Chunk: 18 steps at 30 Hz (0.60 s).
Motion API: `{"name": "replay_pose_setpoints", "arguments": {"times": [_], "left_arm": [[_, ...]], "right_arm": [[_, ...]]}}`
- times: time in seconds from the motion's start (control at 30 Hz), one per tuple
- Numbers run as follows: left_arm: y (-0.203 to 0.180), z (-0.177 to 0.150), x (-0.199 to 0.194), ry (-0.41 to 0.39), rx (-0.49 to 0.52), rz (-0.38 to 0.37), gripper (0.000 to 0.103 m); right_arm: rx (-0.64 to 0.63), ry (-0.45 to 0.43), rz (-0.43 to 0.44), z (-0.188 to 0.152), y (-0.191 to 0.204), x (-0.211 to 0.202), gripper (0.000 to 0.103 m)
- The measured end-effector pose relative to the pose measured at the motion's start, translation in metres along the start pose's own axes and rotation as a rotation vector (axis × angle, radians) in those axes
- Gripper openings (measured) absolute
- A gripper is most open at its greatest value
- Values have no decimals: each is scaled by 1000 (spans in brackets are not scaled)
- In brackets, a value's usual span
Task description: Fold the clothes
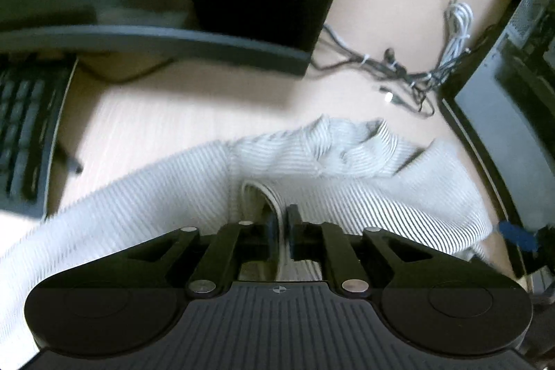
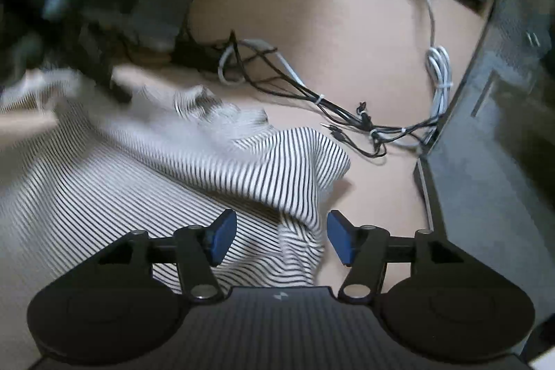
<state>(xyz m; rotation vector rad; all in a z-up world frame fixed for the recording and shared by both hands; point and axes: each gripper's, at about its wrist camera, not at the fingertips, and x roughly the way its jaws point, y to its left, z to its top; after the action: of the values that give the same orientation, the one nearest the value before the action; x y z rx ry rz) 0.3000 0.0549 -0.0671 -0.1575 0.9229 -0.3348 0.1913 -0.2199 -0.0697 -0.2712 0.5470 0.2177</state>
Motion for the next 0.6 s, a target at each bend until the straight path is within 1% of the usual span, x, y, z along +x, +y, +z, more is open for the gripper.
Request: {"name": "replay_pose_setpoints", "arguments": {"times": [0.07, 0.13, 0.2, 0.27, 0.3, 0.33, 0.37, 0.4, 0.43, 0.47, 0.5, 0.57, 0.6], "left_arm": [[6, -6, -6, 13, -15, 15, 17], [12, -12, -12, 23, -32, 25, 19], [17, -12, -26, -1, -73, -2, 20], [19, -4, -34, -31, -117, -64, 26], [18, 1, -37, -42, -135, -96, 35], [14, 5, -35, -44, -138, -111, 39], [9, 8, -30, -39, -129, -118, 39], [4, 8, -23, -29, -109, -121, 39], [-1, 8, -16, -17, -89, -121, 39], [-5, 5, -8, 1, -70, -111, 39], [-8, 3, 0, 18, -55, -100, 38], [-6, -3, 10, 36, -49, -69, 31], [-6, -3, 11, 24, -34, -60, 27]], "right_arm": [[131, -28, 30, 13, -14, -5, 57], [254, -48, 39, 26, -30, -1, 54], [363, -52, 45, 34, -44, 9, 42], [430, -35, 69, 32, -49, 22, 40], [446, 0, 70, 29, -49, 32, 39], [450, 54, 59, 23, -48, 45, 39], [442, 115, 28, 17, -46, 57, 39], [427, 170, -14, 9, -43, 67, 41], [426, 174, -32, 2, -42, 69, 42], [426, 161, -38, 1, -41, 66, 44], [420, 161, -46, 2, -40, 64, 44], [384, 132, -59, 10, -37, 56, 44], [362, 107, -66, 15, -34, 51, 44]]}}
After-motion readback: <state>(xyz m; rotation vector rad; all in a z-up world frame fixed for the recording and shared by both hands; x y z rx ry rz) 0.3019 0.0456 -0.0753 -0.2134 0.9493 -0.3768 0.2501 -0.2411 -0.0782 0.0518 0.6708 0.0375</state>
